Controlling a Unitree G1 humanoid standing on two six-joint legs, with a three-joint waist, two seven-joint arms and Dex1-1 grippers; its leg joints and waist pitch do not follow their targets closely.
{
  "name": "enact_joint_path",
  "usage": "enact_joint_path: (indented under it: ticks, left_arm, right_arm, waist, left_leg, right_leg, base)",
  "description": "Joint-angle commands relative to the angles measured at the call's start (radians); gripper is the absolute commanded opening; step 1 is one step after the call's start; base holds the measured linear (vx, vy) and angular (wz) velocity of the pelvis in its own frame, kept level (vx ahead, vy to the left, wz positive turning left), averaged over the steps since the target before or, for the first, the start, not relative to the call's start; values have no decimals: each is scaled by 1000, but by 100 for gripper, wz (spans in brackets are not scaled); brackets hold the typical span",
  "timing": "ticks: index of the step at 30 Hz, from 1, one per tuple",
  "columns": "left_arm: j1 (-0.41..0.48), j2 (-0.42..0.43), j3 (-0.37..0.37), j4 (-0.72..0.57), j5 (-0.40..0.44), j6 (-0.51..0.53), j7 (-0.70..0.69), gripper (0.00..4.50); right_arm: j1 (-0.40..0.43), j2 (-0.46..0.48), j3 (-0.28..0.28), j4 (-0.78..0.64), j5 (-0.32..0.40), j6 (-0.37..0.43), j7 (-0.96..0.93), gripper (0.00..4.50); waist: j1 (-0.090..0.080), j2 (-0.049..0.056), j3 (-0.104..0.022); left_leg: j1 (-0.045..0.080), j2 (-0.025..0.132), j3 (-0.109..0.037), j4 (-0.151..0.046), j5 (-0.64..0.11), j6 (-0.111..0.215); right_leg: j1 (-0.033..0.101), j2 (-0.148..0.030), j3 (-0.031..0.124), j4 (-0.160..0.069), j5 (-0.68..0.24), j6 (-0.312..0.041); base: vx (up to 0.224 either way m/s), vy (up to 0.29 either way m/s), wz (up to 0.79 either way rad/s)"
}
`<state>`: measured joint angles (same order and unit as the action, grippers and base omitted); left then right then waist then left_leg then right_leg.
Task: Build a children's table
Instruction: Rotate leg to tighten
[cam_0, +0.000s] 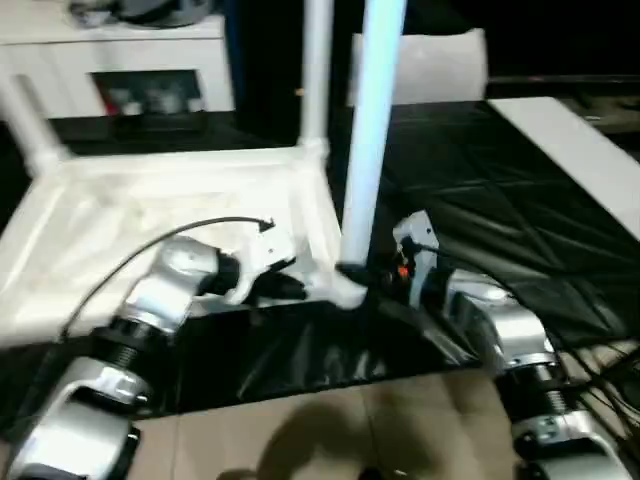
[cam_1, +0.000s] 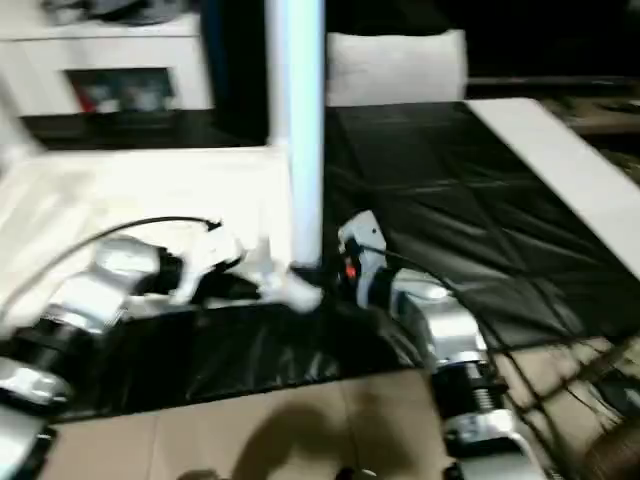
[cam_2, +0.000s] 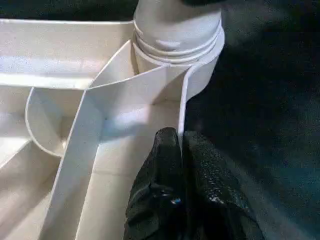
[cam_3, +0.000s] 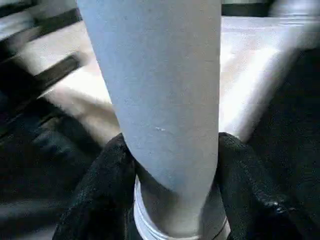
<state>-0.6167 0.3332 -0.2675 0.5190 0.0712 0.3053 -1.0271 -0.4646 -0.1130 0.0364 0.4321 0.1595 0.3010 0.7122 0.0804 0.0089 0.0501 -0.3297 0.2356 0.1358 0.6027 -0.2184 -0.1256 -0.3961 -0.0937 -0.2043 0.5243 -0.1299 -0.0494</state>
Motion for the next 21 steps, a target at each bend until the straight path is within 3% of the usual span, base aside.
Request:
enact_joint_path:
  ticks: [1, 2, 3, 4, 5, 6, 8, 10, 12, 13, 16, 17, 19, 21]
  left_arm:
    - [-19, -104, 59, -46, -19, 65, 211, 0]
    - [-26, -130, 75, -42, -10, 78, 274, 0]
    - [-32, -152, 87, -39, -6, 92, 319, 0]
    - [-36, -166, 96, -37, -3, 100, 350, 0]
    - [-49, -202, 117, -31, 4, 115, 428, 0]
    - [-55, -217, 121, -28, 12, 115, 461, 0]
    - [-57, -224, 112, -30, 26, 109, 476, 0]
    - [-53, -223, 104, -34, 31, 108, 471, 0]
    - [-37, -214, 84, -54, 44, 110, 462, 0]
    - [-28, -202, 73, -63, 48, 103, 443, 0]
    - [-8, -178, 57, -81, 50, 88, 409, 0]
    - [4, -158, 44, -91, 47, 77, 375, 0]
    - [14, -133, 32, -100, 41, 64, 327, 0]
    - [27, -95, 16, -108, 28, 38, 258, 0]
  right_arm:
    - [-19, 119, 33, 47, -14, 30, -162, 200]
    - [-32, 148, 19, 70, -24, 27, -225, 200]
    - [-46, 170, 12, 93, -36, 19, -277, 200]
    - [-55, 184, 6, 107, -41, 15, -308, 200]
    - [-83, 221, -13, 150, -47, -4, -387, 200]
    - [-99, 236, -20, 171, -46, -25, -412, 200]
    - [-112, 248, -25, 187, -54, -61, -436, 255]
    - [-113, 252, -31, 190, -55, -72, -441, 267]
    - [-116, 259, -49, 196, -65, -96, -464, 304]
    - [-109, 252, -51, 187, -64, -108, -456, 304]
    - [-93, 236, -56, 171, -58, -136, -441, 334]
    - [-74, 217, -57, 151, -49, -154, -410, 348]
    - [-45, 189, -54, 112, -40, -159, -367, 356]
    - [-3, 142, -53, 50, -33, -157, -306, 367]
  waist:
    - [-12, 22, -65]
    - [-21, 21, -61]
    - [-28, 16, -57]
    - [-28, 16, -57]
    - [-43, 2, -54]
    - [-48, 4, -59]
    - [-51, 8, -62]
    - [-51, 6, -64]
    - [-52, 5, -69]
    - [-52, 4, -72]
    - [-41, -1, -88]
    - [-37, -2, -92]
    - [-27, -7, -94]
    - [-17, -7, -93]
  left_leg:
    - [-4, 37, -5, -94, -370, 56]
    - [-11, 52, -13, -109, -421, 47]
    - [7, 38, -5, -103, -455, 35]
    - [7, 38, -5, -103, -455, 35]
    - [33, -20, 19, -59, -383, 31]
    - [21, -24, 17, -58, -326, 45]
    - [13, -16, 15, -64, -305, 57]
    - [7, -12, 14, -70, -281, 60]
    - [-10, -13, 11, -75, -218, 60]
    - [-11, -11, 11, -76, -197, 60]
    - [-23, -11, 15, -65, -9, 89]
    - [-27, -11, 15, -61, 35, 102]
    - [-35, -15, 17, -46, 156, 158]
    - [-36, -21, 20, -42, 156, 187]
  right_leg:
    - [79, -56, 31, -66, -485, 49]
    - [86, -59, 45, -39, -440, 30]
    - [73, -62, 50, -50, -474, 25]
    - [73, -62, 50, -50, -474, 25]
    - [49, -68, 14, -108, -620, 59]
    - [58, -74, 10, -107, -614, 66]
    - [61, -68, 14, -102, -570, 69]
    - [62, -68, 24, -90, -521, 52]
    - [73, -69, 34, -71, -457, 28]
    - [74, -71, 40, -65, -433, 17]
    - [65, -66, 73, -9, -231, -92]
    - [67, -65, 76, 2, -178, -109]
    - [62, -63, 84, 32, -7, -171]
    - [62, -62, 86, 38, 24, -183]
  base:
    - [0, 0, 0]
    - [0, 0, 0]
    - [0, 0, 0]
    - [0, 0, 0]
    - [0, 0, 0]
    - [0, 0, 0]
    - [0, 0, 0]
    - [0, 0, 0]
    - [0, 0, 0]
    - [54, -22, 1]
    - [57, -27, 4]
    - [59, -31, 4]
    - [28, -20, 0]
    - [0, 0, 0]
